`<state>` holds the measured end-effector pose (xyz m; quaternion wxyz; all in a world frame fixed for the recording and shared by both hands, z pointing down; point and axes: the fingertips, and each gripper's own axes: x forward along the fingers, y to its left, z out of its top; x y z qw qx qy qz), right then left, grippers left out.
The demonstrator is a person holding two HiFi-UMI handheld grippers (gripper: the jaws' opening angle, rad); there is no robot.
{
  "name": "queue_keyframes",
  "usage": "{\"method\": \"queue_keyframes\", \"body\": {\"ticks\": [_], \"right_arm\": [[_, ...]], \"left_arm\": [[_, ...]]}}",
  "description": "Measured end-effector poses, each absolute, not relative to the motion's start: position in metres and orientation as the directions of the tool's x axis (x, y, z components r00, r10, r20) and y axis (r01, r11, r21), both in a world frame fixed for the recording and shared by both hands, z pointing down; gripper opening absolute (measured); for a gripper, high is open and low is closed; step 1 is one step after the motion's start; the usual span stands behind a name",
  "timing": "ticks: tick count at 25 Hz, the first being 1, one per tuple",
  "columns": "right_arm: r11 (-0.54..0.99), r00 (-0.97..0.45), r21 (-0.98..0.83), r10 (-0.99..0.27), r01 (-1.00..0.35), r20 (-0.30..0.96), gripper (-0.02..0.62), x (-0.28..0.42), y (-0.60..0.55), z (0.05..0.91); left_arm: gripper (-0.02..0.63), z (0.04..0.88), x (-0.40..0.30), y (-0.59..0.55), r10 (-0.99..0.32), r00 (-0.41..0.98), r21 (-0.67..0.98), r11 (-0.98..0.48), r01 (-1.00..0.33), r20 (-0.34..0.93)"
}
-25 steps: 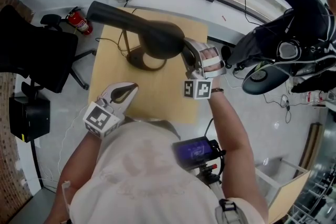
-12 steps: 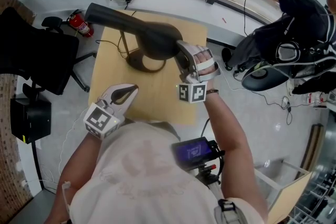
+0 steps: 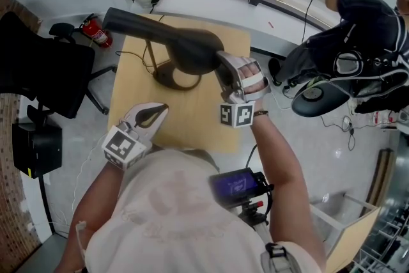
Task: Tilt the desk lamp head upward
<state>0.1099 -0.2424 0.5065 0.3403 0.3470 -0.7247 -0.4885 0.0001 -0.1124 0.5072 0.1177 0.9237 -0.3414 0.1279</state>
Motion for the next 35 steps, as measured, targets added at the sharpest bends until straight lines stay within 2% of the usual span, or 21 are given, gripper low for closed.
{"method": "queue_keyframes", "body": {"ticks": [13, 35], "right_arm": [[0.216, -0.490, 0.972, -0.860, -0.088, 0.146, 0.112, 0.135, -0.234, 0.471], [0.115, -0.457, 0.984, -0.874, 0.134, 0.165, 0.080, 0.152, -0.218, 0.397]], "left_arm": [[0.002, 0.502, 0.003, -0.114, -0.577, 0.762, 0.130, -0.766, -0.630, 0.295], [0.002, 0.499, -0.011, -0.114, -0.553, 0.801, 0.147, -0.794, -0.590, 0.231]]}}
